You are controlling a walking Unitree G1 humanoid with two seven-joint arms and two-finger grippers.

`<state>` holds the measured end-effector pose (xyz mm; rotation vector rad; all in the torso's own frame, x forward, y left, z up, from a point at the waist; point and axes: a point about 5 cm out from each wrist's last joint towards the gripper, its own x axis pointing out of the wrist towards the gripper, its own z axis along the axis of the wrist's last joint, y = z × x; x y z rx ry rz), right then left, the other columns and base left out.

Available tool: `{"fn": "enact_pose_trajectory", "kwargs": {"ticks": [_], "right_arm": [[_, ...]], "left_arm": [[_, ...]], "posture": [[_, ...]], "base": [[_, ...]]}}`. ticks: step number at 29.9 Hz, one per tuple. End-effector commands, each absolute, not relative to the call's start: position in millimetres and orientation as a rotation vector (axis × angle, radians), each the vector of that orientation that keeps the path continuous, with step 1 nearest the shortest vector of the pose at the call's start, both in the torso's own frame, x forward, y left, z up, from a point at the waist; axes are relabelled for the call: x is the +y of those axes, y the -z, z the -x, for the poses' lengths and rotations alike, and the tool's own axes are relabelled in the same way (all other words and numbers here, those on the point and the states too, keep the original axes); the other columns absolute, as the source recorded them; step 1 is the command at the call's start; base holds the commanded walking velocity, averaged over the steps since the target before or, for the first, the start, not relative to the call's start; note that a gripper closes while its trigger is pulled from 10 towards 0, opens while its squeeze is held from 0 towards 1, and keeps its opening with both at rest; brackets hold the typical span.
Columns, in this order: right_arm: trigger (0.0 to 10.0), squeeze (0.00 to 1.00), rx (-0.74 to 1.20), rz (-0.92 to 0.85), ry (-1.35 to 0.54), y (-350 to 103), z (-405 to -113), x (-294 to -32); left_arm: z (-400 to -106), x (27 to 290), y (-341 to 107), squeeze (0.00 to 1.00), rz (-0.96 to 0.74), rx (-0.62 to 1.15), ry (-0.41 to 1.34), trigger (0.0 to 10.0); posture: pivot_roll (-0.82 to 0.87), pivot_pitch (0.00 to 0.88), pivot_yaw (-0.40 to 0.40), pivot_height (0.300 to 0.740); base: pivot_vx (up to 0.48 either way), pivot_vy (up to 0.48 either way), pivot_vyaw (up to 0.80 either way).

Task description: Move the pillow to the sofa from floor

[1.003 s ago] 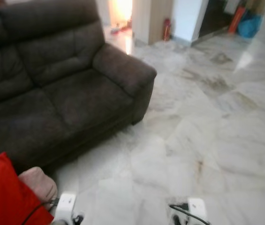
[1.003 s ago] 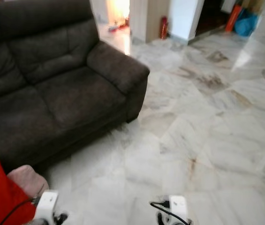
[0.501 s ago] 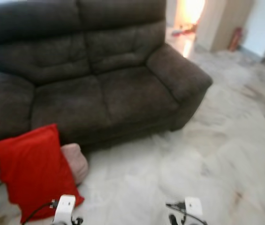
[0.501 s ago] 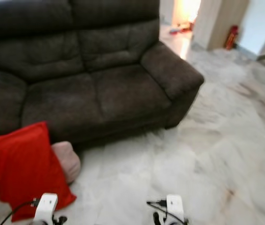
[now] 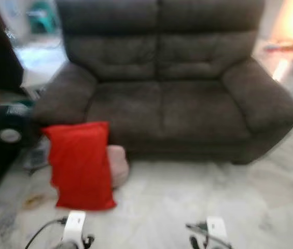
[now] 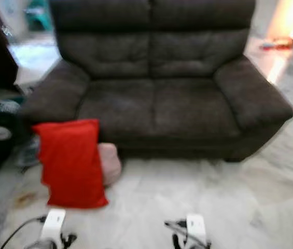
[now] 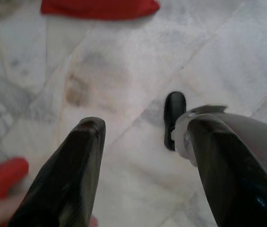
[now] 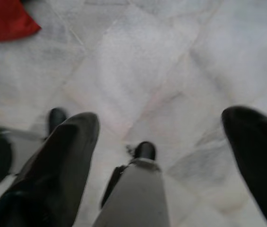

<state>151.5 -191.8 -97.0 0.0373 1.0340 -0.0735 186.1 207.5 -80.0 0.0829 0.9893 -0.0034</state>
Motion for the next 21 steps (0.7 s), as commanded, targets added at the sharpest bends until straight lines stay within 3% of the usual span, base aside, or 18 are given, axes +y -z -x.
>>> {"fn": "enact_pose_trajectory", "kwargs": {"ticks": [1, 21], "right_arm": [[10.0, 0.0, 1.022, -0.05, 0.054, 95.7, -157.9, -183.1], [10.0, 0.0, 1.021, -0.054, 0.056, 95.5, -158.2, -183.5]], "left_arm": [[-185.6, 213.7, 79.3, 0.0, -0.092, 0.996, -0.018, 10.0], [-185.8, 213.5, 79.2, 0.0, -0.081, 0.994, -0.028, 10.0]], "posture": [[0.1, 0.047, -0.007, 0.74], [0.11, 0.071, -0.008, 0.74]], "base": [[0.0, 0.0, 0.8], [0.0, 0.0, 0.8]]}}
